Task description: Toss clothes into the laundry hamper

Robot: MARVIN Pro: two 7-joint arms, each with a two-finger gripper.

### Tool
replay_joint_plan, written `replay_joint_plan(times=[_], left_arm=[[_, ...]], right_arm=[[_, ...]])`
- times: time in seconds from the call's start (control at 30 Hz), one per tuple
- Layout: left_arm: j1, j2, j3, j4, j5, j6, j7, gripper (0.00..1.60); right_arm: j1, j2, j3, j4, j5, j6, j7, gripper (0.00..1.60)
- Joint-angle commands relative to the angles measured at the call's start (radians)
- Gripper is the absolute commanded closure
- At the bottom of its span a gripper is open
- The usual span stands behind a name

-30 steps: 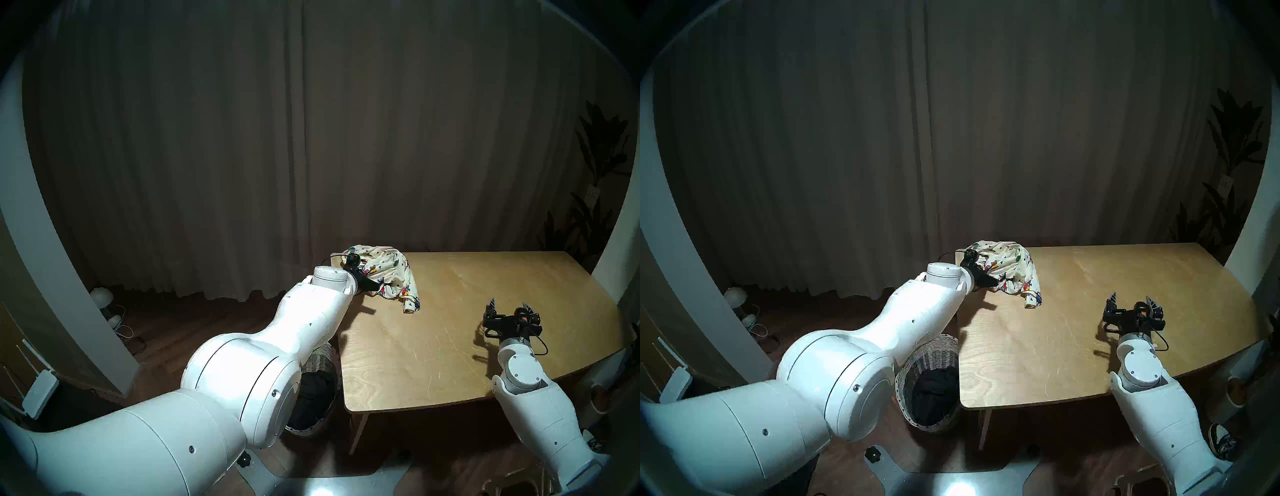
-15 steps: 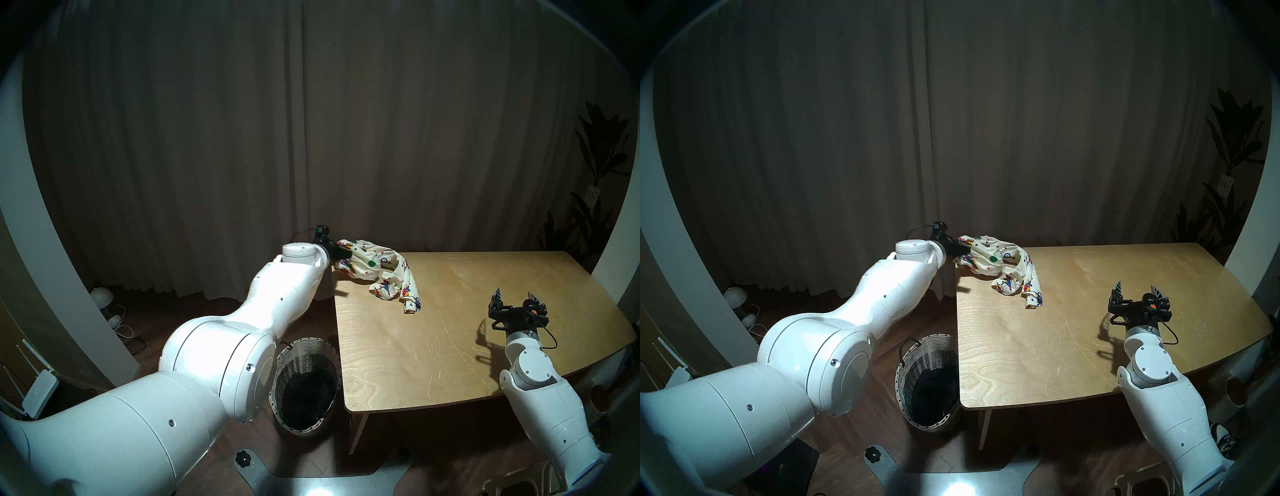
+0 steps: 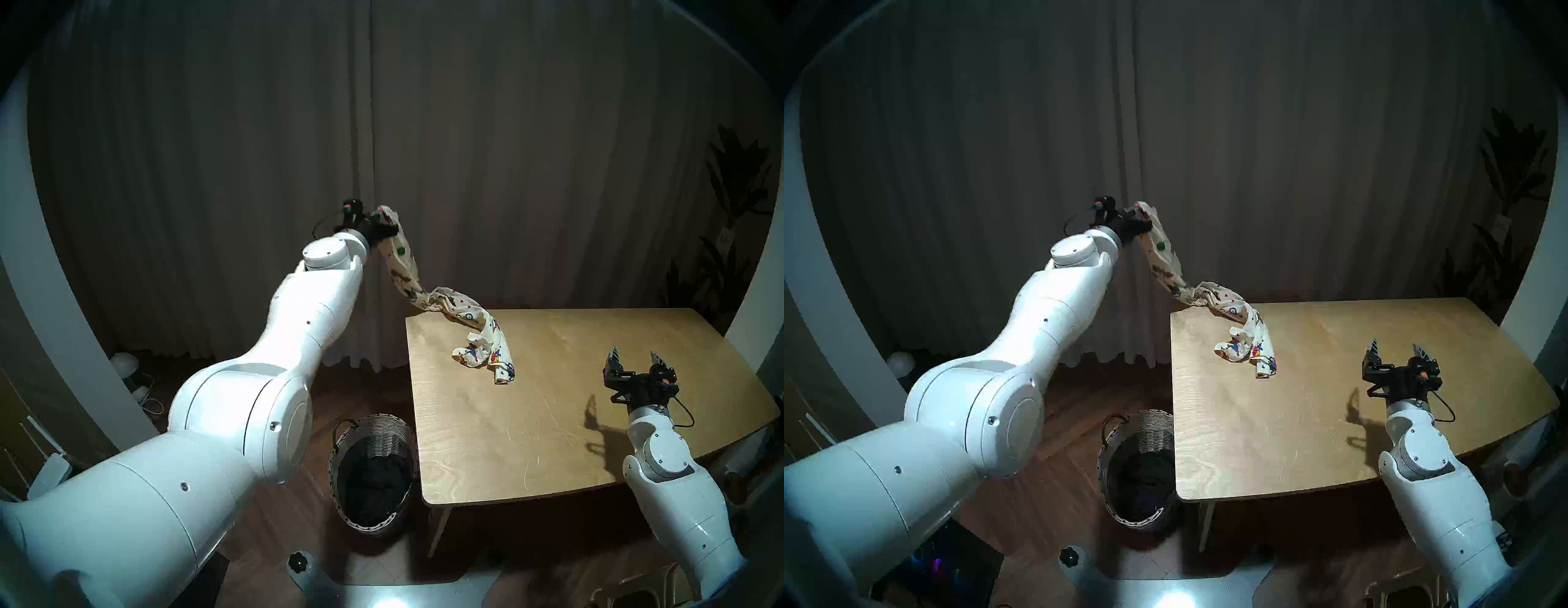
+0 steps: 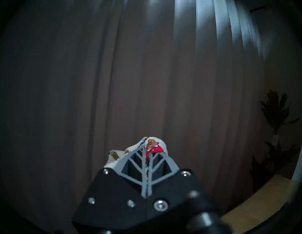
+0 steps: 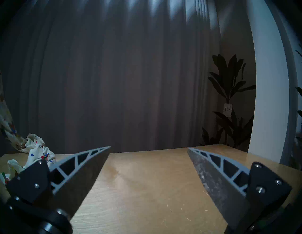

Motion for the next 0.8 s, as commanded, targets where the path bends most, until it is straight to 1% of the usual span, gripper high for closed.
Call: replay_joint_plan(times=[0.0, 0.07, 0.1, 0.13, 0.17, 0.2, 0.23, 0.27, 0.33, 0.37, 0.4, 0.43, 0.47, 0.53, 0.57, 0.6, 0.73, 0.77], left_arm=[[-0.109, 0.113, -0.068, -0.112, 0.018, -0.07, 0.025, 1.6], [-0.133, 0.146, -0.085, -0.141, 0.018, -0.06, 0.029, 1.6], [-0.131, 0.152, -0.103, -0.151, 0.027, -0.069, 0.033, 1.6], [-0.143, 0.17, -0.107, -0.167, 0.031, -0.063, 0.033, 1.6], [-0.143, 0.17, -0.107, -0.167, 0.031, -0.063, 0.033, 1.6], [-0.145, 0.184, -0.12, -0.182, 0.043, -0.066, 0.034, 1.6], [-0.155, 0.199, -0.119, -0.197, 0.047, -0.059, 0.032, 1.6], [-0.155, 0.199, -0.119, -0.197, 0.047, -0.059, 0.032, 1.6], [-0.178, 0.231, -0.115, -0.208, 0.056, -0.05, 0.027, 1.6], [-0.165, 0.227, -0.122, -0.224, 0.059, -0.053, 0.027, 1.6], [-0.187, 0.241, -0.116, -0.227, 0.062, -0.042, 0.024, 1.6], [-0.187, 0.245, -0.116, -0.242, 0.065, -0.041, 0.022, 1.6], [-0.213, 0.247, -0.116, -0.232, 0.069, -0.035, 0.02, 1.6], [-0.204, 0.252, -0.114, -0.265, 0.07, -0.027, 0.012, 1.6], [-0.226, 0.248, -0.114, -0.256, 0.068, -0.021, 0.008, 1.6], [-0.218, 0.247, -0.111, -0.274, 0.068, -0.019, 0.002, 1.6], [-0.25, 0.215, -0.1, -0.282, 0.052, -0.003, -0.03, 1.6], [-0.254, 0.202, -0.104, -0.288, 0.036, 0.007, -0.039, 1.6]], right_arm=[[-0.032, 0.015, 0.027, -0.045, 0.014, -0.021, 0.02, 0.0], [-0.037, 0.016, 0.03, -0.048, 0.018, -0.021, 0.025, 0.0], [-0.045, 0.018, 0.035, -0.055, 0.024, -0.024, 0.031, 0.0], [-0.05, 0.019, 0.038, -0.059, 0.028, -0.025, 0.035, 0.0], [-0.05, 0.019, 0.038, -0.059, 0.028, -0.025, 0.035, 0.0], [-0.062, 0.021, 0.045, -0.068, 0.035, -0.028, 0.044, 0.0], [-0.067, 0.022, 0.048, -0.072, 0.038, -0.03, 0.048, 0.0], [-0.067, 0.022, 0.048, -0.072, 0.038, -0.03, 0.048, 0.0], [-0.082, 0.025, 0.058, -0.084, 0.048, -0.034, 0.059, 0.0], [-0.088, 0.026, 0.061, -0.088, 0.052, -0.035, 0.063, 0.0], [-0.097, 0.027, 0.067, -0.096, 0.058, -0.037, 0.069, 0.0], [-0.104, 0.028, 0.071, -0.101, 0.063, -0.038, 0.075, 0.0], [-0.112, 0.03, 0.076, -0.107, 0.069, -0.04, 0.081, 0.0], [-0.131, 0.032, 0.088, -0.122, 0.082, -0.043, 0.095, 0.0], [-0.139, 0.034, 0.093, -0.127, 0.087, -0.045, 0.101, 0.0], [-0.147, 0.035, 0.099, -0.133, 0.093, -0.046, 0.108, 0.0], [-0.185, 0.041, 0.124, -0.16, 0.124, -0.049, 0.14, 0.0], [-0.191, 0.041, 0.129, -0.164, 0.13, -0.048, 0.146, 0.0]])
